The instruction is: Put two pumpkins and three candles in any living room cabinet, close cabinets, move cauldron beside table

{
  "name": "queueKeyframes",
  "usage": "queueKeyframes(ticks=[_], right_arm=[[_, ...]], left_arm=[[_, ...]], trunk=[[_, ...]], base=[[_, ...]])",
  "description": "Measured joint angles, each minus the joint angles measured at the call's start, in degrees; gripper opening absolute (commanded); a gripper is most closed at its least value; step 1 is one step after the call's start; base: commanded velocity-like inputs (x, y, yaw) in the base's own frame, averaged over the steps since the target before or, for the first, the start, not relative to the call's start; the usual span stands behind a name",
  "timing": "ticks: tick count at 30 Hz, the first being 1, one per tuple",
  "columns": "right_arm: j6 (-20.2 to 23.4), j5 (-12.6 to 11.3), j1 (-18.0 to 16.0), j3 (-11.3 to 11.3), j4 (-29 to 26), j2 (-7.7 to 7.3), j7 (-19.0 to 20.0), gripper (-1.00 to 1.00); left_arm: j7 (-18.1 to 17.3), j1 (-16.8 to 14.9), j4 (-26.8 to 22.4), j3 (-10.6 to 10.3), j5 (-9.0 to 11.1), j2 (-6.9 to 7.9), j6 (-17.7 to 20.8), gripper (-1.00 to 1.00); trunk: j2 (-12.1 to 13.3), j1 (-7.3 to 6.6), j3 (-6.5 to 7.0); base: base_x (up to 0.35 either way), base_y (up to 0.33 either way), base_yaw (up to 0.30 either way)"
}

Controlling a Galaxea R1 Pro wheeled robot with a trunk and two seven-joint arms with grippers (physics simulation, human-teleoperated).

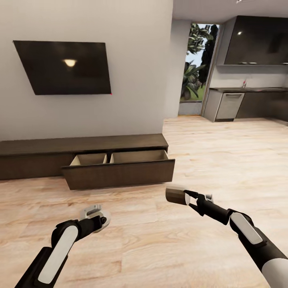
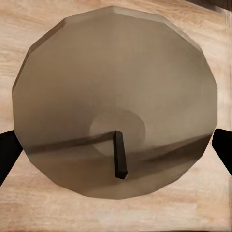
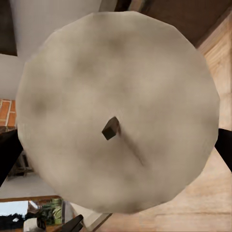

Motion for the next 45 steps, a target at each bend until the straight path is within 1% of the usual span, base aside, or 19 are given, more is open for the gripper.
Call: queueKeyframes(ticks=[5, 8, 13, 45], right_arm=[[0.06, -0.01, 0.00, 0.00, 0.00, 0.00, -0.11, -1.00], [0.21, -0.15, -0.02, 0.01, 0.01, 0.06, -0.28, -1.00], [0.17, -0.41, -0.03, 0.00, 0.00, 0.06, -0.30, -1.00], [0.25, -0.23, -0.03, 0.07, -0.09, 0.10, -0.32, -1.00]], left_arm=[[0.00, 0.00, 0.01, -0.01, -0.01, 0.00, 0.01, -1.00], [-0.01, 0.01, -0.02, -0.01, 0.07, 0.00, -0.04, -1.00], [-0.01, 0.01, -0.04, 0.00, 0.03, 0.01, -0.05, -1.00], [-0.01, 0.01, -0.12, -0.01, 0.07, 0.01, 0.04, -1.00]], trunk=[[2.01, -1.10, 1.01], [3.21, -1.76, 1.59], [5.21, -2.86, 2.50], [18.05, -9.89, 8.24]], base=[[0.000, 0.000, -0.259], [0.000, 0.000, -0.103], [0.000, 0.000, -0.012], [0.000, 0.000, 0.000]])
